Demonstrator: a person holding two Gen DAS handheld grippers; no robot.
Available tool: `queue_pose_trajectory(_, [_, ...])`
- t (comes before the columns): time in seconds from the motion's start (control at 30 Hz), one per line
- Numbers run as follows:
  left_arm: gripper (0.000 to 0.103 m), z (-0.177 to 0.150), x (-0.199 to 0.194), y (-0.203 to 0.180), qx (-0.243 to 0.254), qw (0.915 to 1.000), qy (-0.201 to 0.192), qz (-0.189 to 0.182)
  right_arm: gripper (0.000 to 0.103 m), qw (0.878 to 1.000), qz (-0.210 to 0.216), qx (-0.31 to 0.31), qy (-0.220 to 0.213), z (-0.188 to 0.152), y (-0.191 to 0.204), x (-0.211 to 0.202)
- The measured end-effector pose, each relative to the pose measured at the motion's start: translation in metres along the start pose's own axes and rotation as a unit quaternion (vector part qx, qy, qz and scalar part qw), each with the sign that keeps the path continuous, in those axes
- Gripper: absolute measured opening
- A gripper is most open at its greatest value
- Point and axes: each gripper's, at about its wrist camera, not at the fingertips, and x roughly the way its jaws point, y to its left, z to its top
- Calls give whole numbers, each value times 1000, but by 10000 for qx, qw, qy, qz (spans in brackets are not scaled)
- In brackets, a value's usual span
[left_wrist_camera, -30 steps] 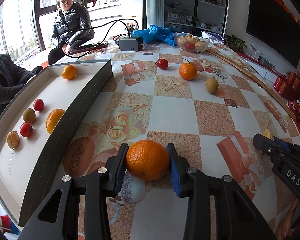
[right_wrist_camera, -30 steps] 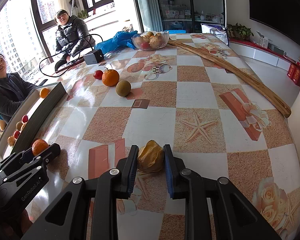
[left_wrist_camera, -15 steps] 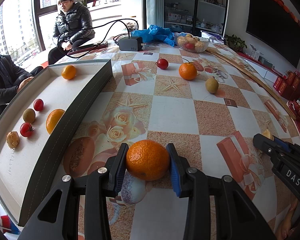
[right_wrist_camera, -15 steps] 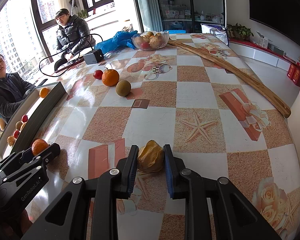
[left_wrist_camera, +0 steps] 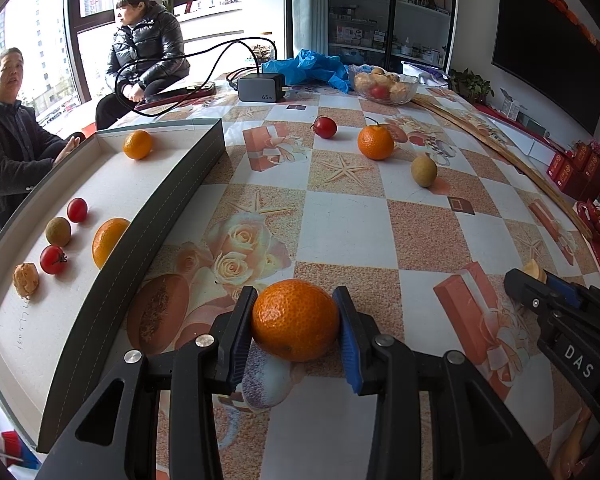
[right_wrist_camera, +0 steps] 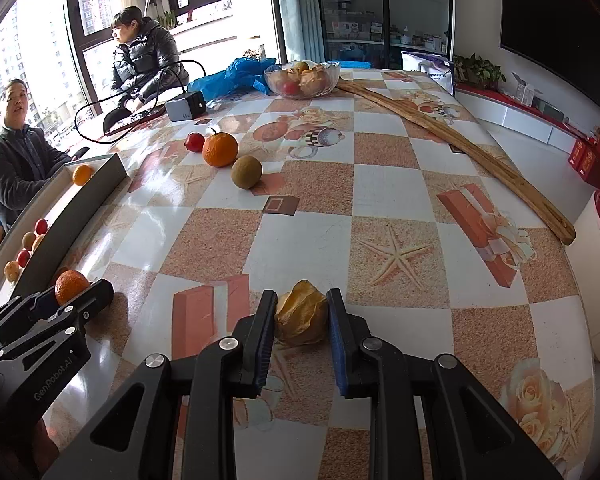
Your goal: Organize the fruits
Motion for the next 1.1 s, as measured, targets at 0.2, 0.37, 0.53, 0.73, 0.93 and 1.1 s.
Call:
queue_pose_trajectory(0.2, [41,0,0,0,0,10000,0,1,25,10000,55,51,-7,0,-1,0])
queue_pose_trajectory(0.37, [41,0,0,0,-2,10000,-1,-2,25,10000,57,54,-6,0,-1,0])
queue_pose_trajectory(0.53, [41,0,0,0,-3,10000,1,-5,25,9999,78,70,-7,0,-2,0])
queue_pose_trajectory(0.73, [42,1,-2,0,-31,9999,13,-112,25,9998,171,142,6,1,-4,-1])
queue_pose_trajectory(0.93, [41,4,-3,9,-14,9991,134,-405,25,9997,90,-62,204,5,1,0])
queue_pose_trajectory(1.1, [41,9,-11,27,-274,9970,228,-689,25,9974,424,215,543,16,-2,4])
